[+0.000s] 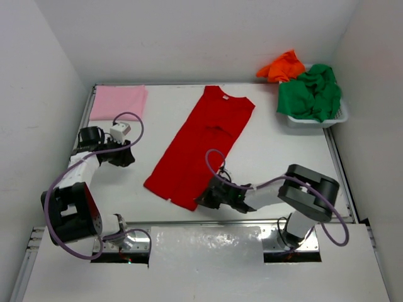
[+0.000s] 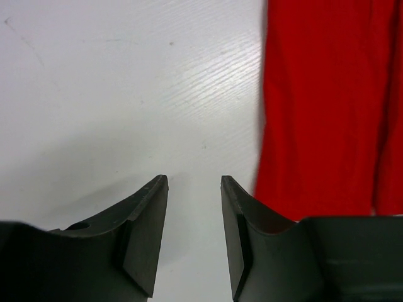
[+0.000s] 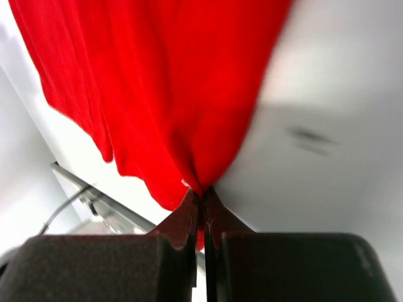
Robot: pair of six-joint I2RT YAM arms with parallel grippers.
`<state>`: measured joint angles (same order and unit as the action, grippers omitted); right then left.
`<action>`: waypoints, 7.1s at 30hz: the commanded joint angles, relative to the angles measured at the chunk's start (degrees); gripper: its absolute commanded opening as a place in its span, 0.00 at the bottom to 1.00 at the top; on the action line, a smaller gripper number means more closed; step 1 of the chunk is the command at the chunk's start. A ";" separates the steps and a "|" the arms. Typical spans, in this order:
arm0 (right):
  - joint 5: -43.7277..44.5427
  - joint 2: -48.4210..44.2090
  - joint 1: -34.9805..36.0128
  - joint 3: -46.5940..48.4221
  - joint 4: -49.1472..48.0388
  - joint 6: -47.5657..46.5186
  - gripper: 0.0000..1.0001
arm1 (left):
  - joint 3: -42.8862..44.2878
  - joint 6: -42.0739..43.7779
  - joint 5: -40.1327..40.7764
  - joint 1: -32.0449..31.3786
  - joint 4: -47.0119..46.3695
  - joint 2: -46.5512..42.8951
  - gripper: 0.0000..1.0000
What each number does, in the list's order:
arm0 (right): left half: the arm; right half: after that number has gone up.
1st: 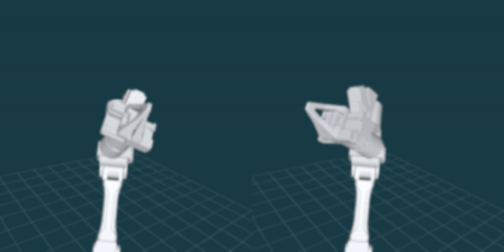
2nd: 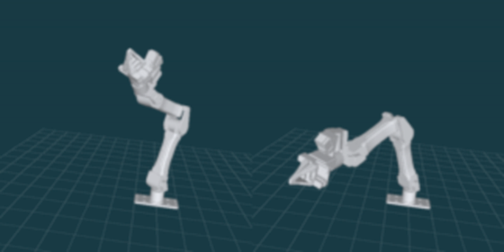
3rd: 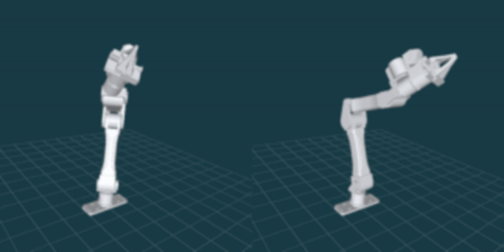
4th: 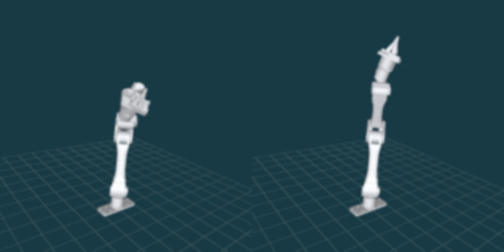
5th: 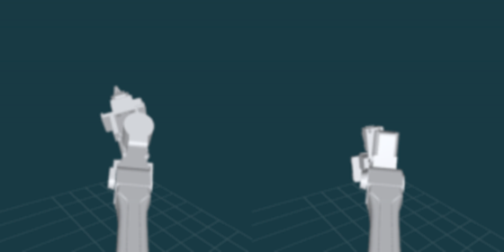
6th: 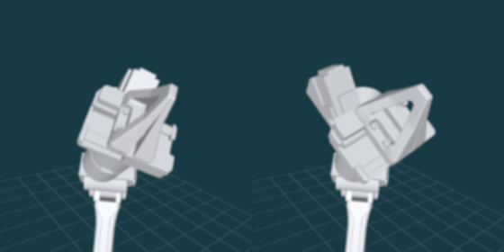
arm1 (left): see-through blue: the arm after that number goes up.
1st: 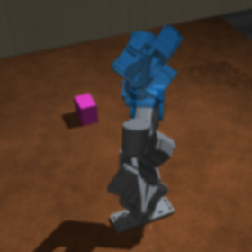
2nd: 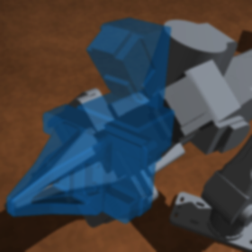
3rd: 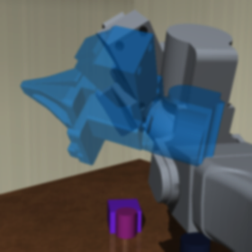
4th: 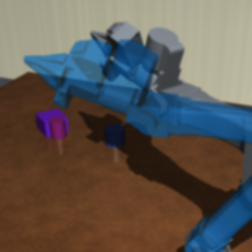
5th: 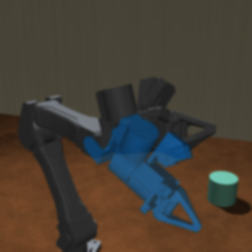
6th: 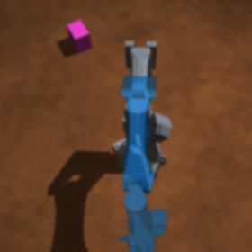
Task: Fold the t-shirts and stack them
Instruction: Rotate the tshirt 90 degrees, then grab the bottom of the folded rectangular tshirt with both arms, then fold the folded rectangular tshirt in 1/3 of the way, then grab one side of the 2/3 rectangular tshirt with both arms
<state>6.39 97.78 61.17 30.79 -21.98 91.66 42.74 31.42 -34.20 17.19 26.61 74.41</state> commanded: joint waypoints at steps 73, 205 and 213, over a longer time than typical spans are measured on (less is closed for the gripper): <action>-26.34 -35.64 -38.03 -5.33 37.62 -41.64 0.00 | 8.13 34.51 16.37 -66.27 7.92 4.33 0.00; -20.01 13.75 -52.11 43.75 46.77 -57.38 0.53 | 31.97 42.23 27.08 -49.18 -9.03 37.73 0.59; -24.06 16.13 -52.11 38.39 41.76 -53.87 0.52 | 27.58 41.88 26.54 -49.27 -11.31 39.23 0.57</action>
<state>-16.23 113.60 8.91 70.08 23.53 35.92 72.18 72.60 -7.46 -31.97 18.04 112.75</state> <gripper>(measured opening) 0.516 0.577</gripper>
